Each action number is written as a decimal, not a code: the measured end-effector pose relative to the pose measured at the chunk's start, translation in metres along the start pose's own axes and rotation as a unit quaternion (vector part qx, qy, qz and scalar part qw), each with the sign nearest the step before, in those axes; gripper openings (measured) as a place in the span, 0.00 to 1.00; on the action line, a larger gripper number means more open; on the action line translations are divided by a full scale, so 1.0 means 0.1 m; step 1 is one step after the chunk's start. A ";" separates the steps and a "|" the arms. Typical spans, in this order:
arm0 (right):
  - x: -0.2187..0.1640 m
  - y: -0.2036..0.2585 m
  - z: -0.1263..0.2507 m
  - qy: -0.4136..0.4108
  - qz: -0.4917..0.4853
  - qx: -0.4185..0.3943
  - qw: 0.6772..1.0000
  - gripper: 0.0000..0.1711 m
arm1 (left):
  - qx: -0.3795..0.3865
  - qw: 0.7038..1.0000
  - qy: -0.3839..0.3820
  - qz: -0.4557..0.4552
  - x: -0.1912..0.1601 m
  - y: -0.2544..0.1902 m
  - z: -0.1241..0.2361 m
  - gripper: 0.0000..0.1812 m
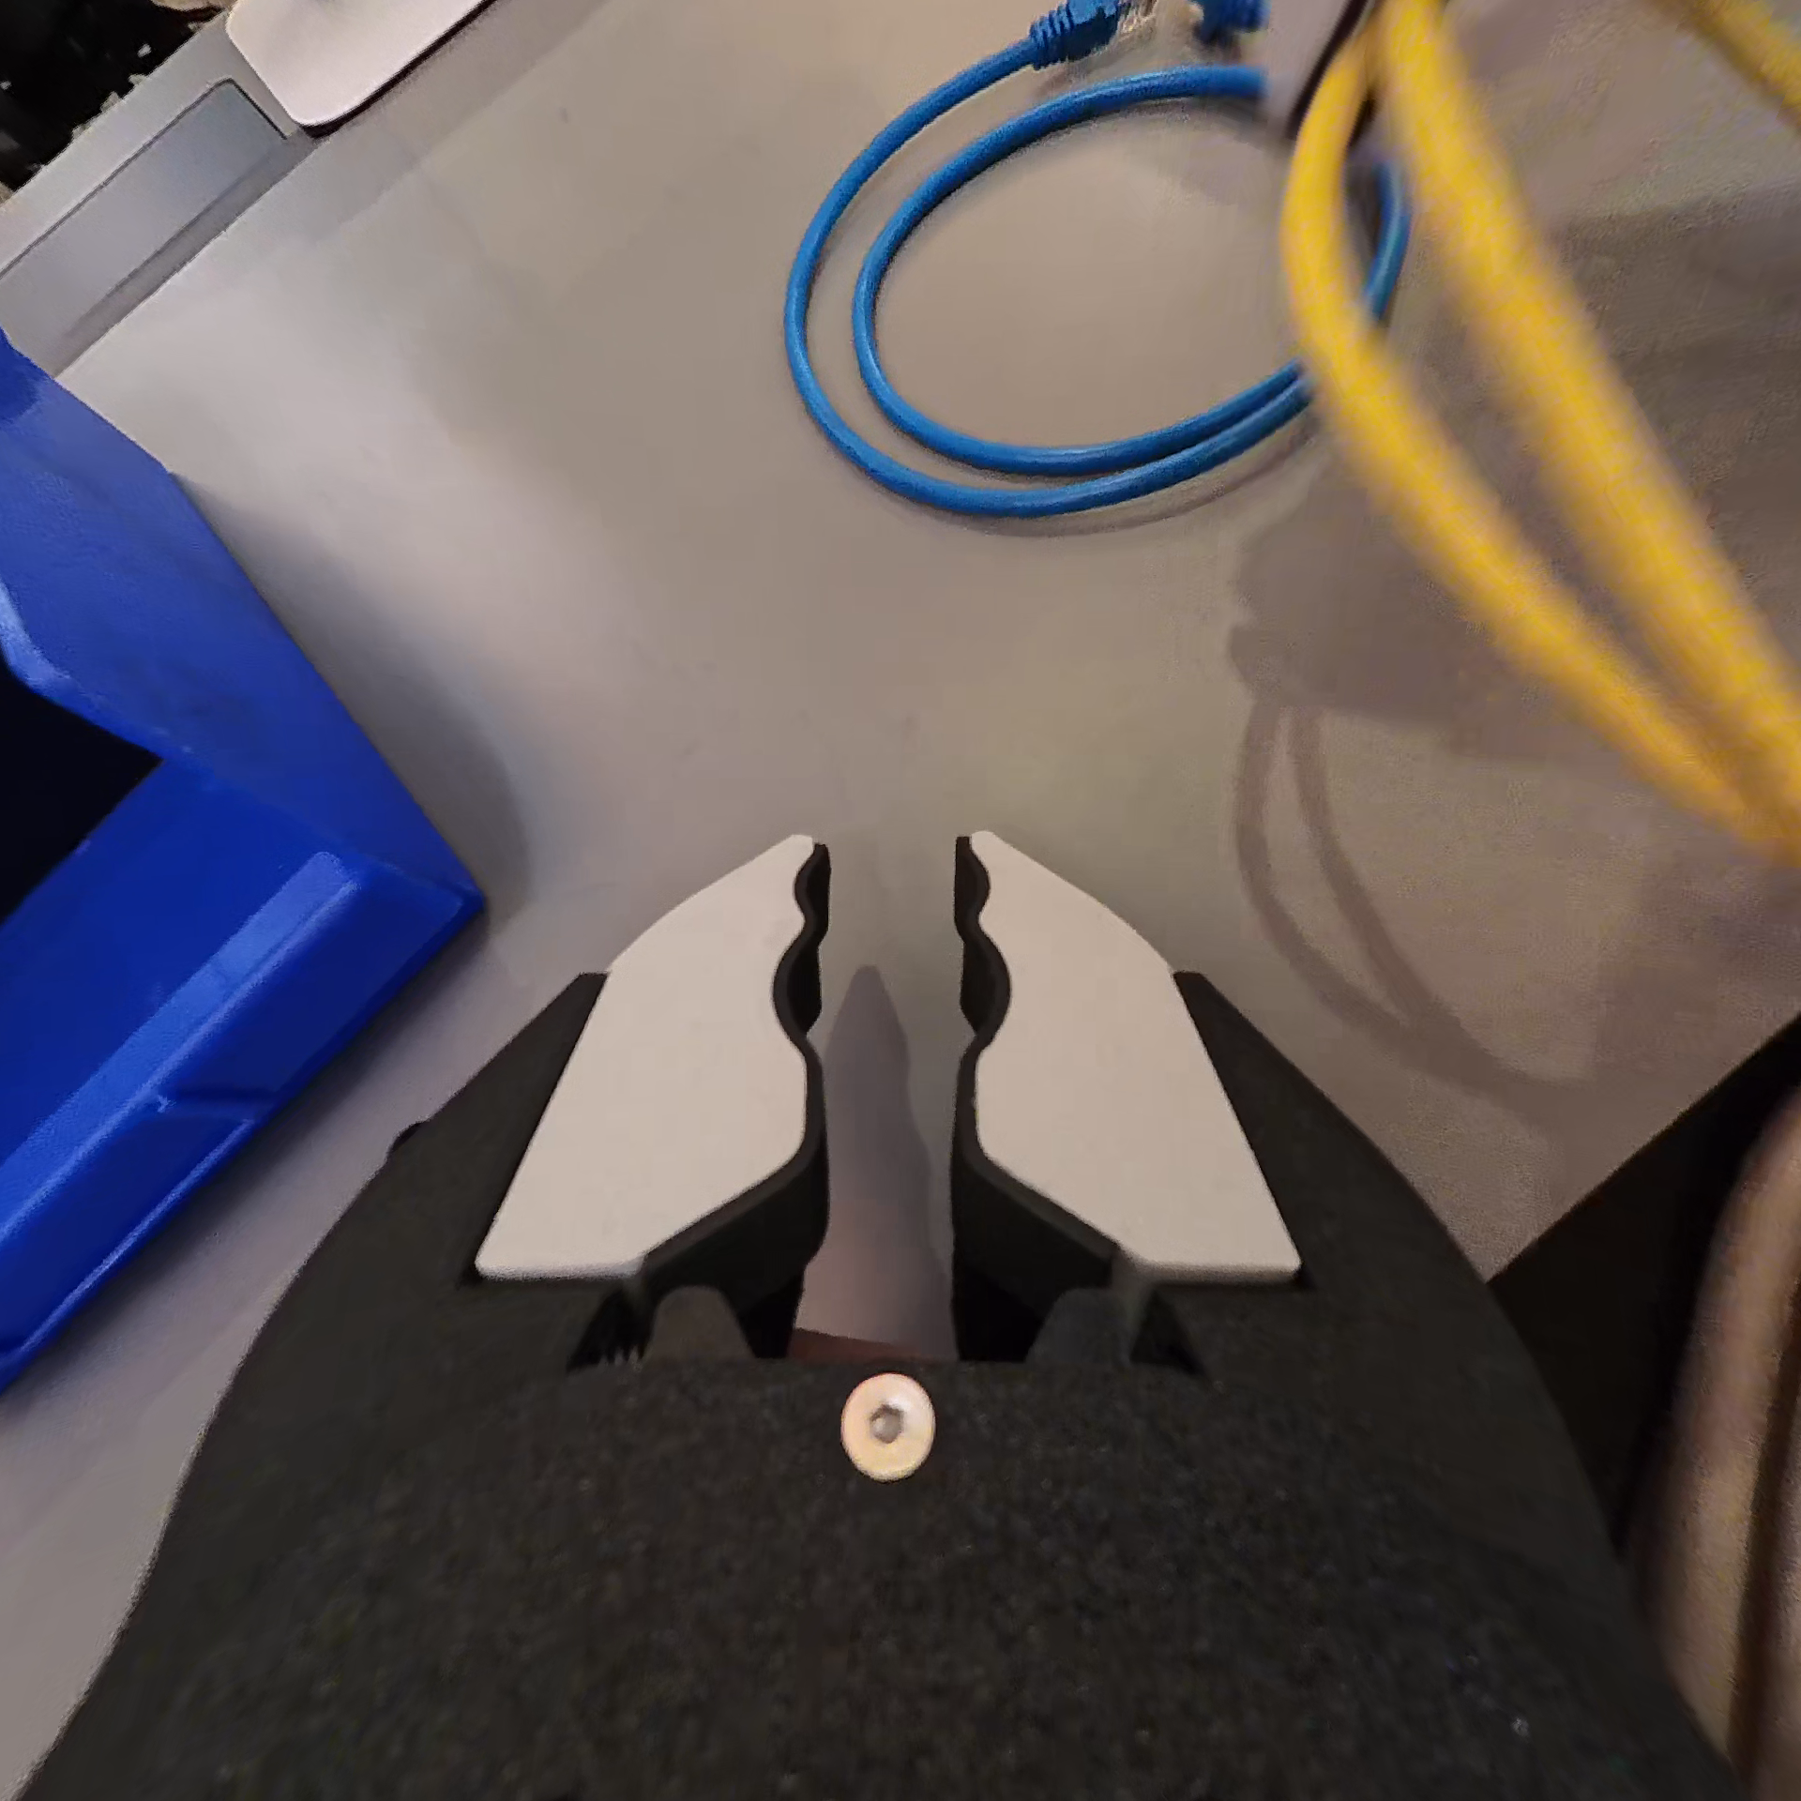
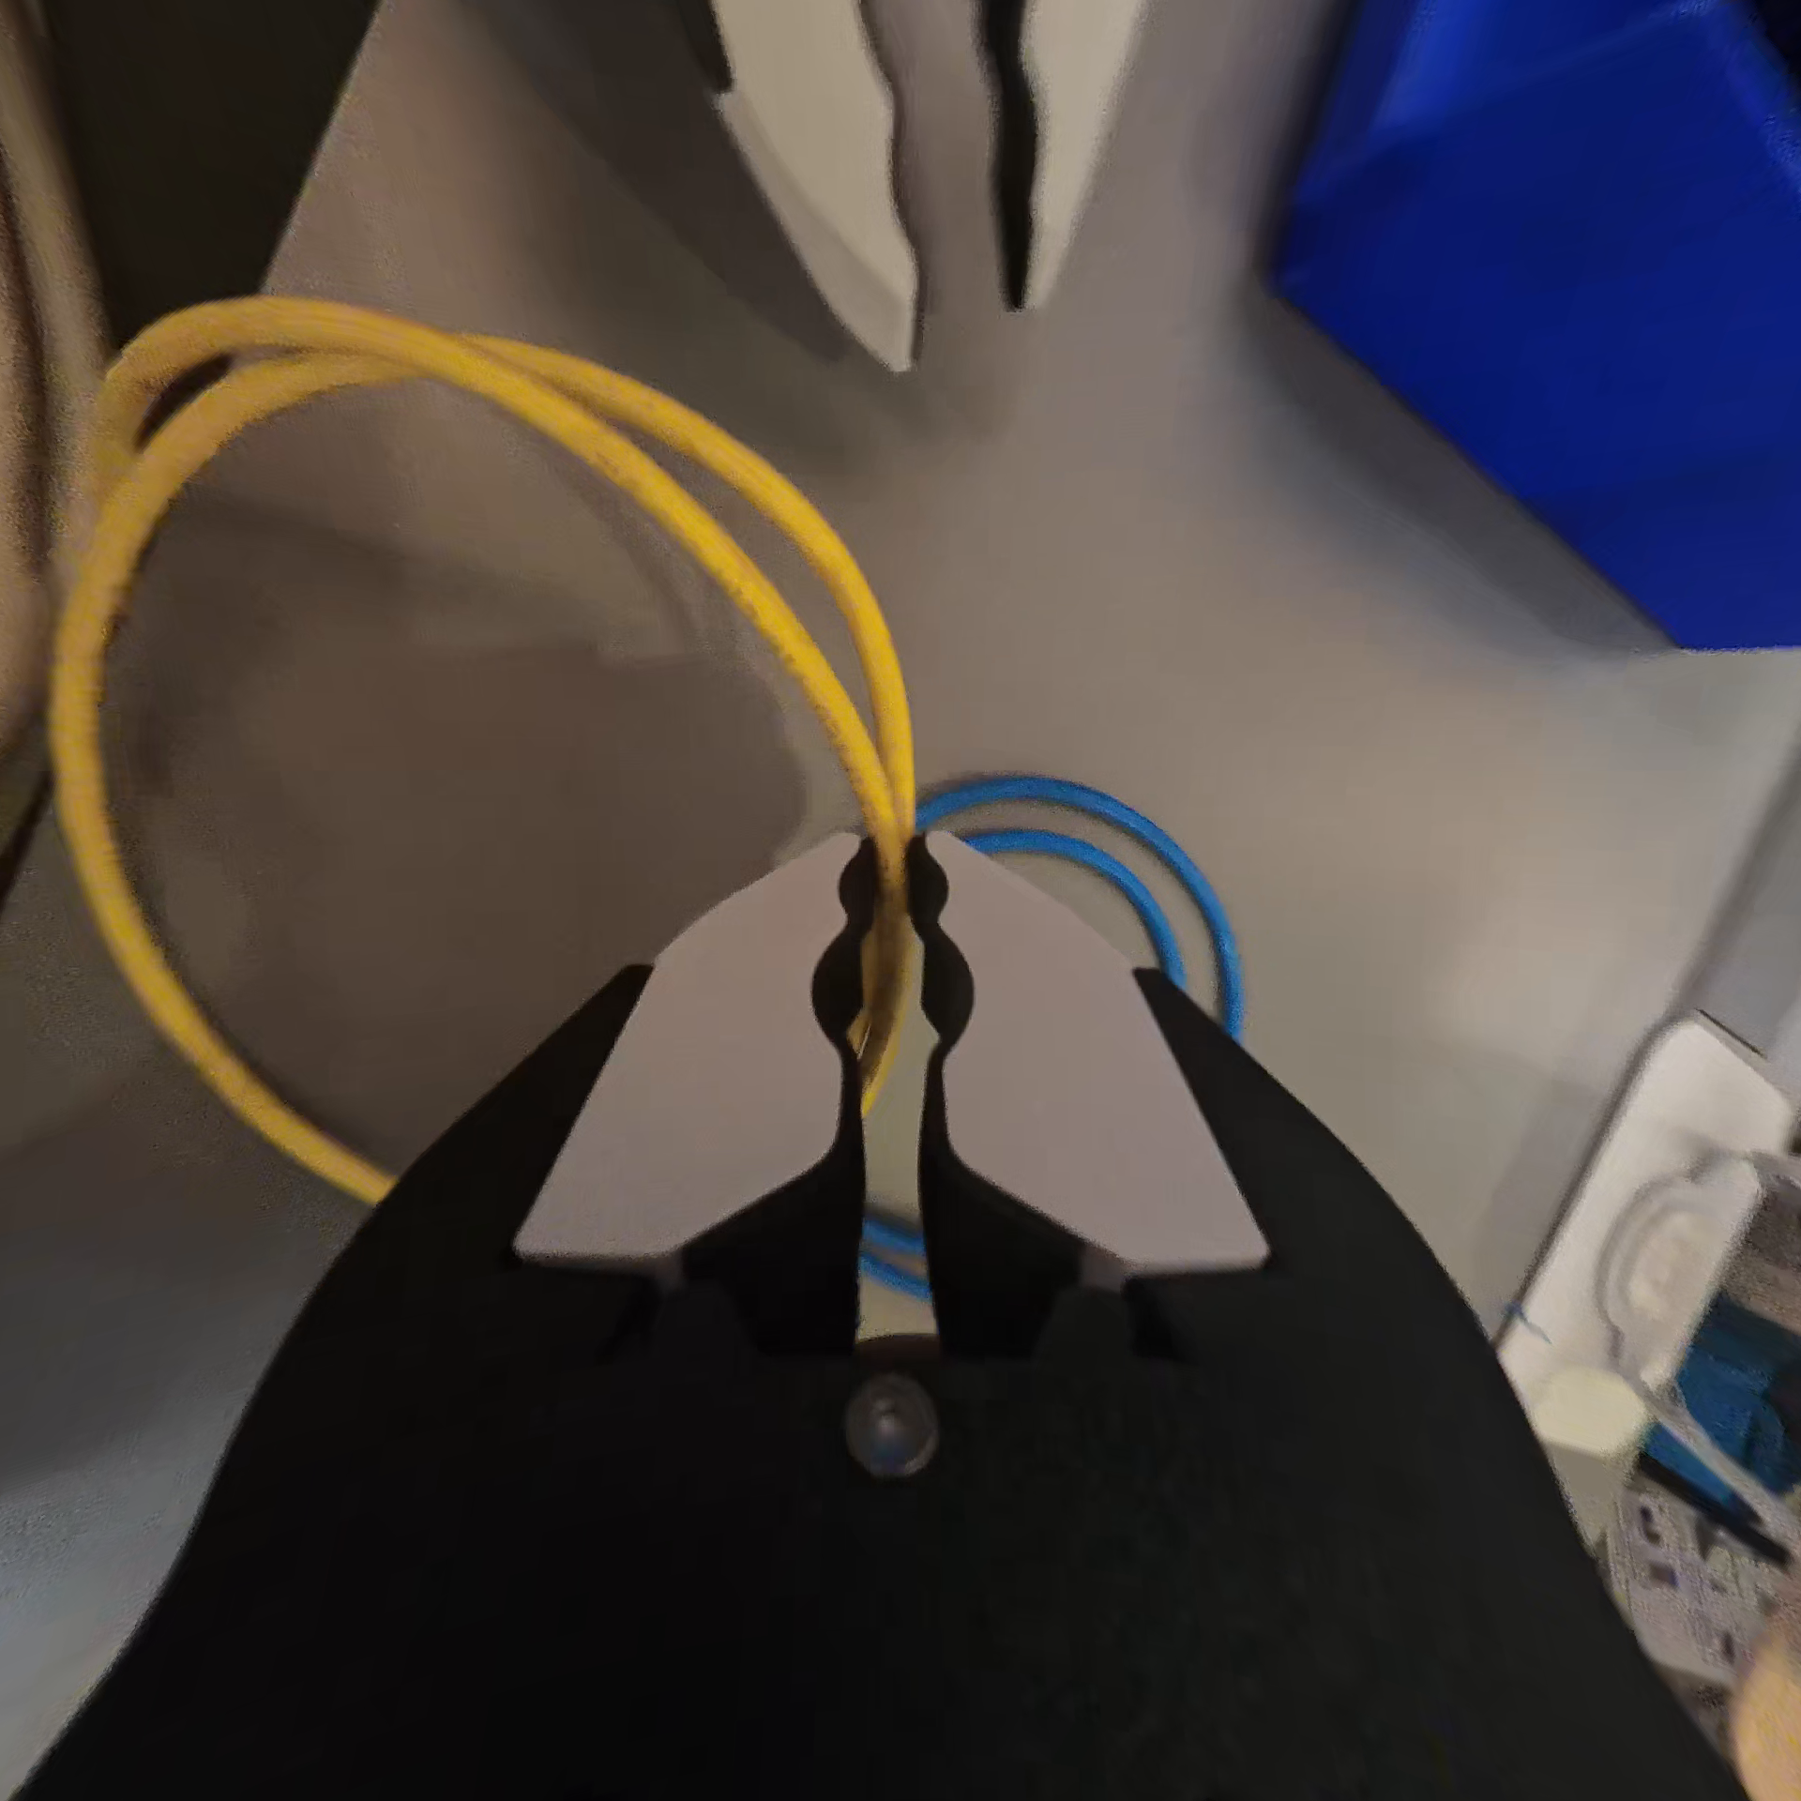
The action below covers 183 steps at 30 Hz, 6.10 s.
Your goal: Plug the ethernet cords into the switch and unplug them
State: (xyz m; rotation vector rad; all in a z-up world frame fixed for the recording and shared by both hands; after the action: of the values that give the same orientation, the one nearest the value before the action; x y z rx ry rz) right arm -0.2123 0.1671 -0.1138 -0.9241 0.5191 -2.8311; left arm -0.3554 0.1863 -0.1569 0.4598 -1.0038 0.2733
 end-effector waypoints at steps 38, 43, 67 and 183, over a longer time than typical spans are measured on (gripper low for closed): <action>-2.88 -0.02 2.98 0.402 -0.236 -0.402 0.788 0.05 | -0.020 0.999 -0.010 -0.034 0.12 -0.23 -0.01 0.13; -3.06 -0.27 2.81 0.327 -0.252 -0.452 0.791 0.06 | -0.014 0.999 -0.008 -0.035 0.11 -0.20 0.01 0.13; -3.53 0.43 2.74 0.385 -0.429 -0.380 0.723 0.14 | -0.019 0.999 -0.001 -0.040 0.08 -0.21 -0.03 0.13; -1.58 1.53 2.01 -0.115 -0.456 -0.665 0.580 0.26 | 0.174 0.936 -0.147 0.269 -0.20 0.80 1.04 0.20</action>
State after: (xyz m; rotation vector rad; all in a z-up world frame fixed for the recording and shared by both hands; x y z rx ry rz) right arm 0.0348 0.0007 -0.1038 -2.1467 3.0720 -2.2419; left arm -0.4775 0.2044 -0.1075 0.5499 -1.3764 0.9074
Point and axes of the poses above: each gripper's, where its closed fingertips meet, z back along the fingers, x out of its top, y = z × x across the jaws, the point moved 4 cm from there along z, back along the fingers, and after that the axes turned 13 degrees about -y, right-handed, at the moved point
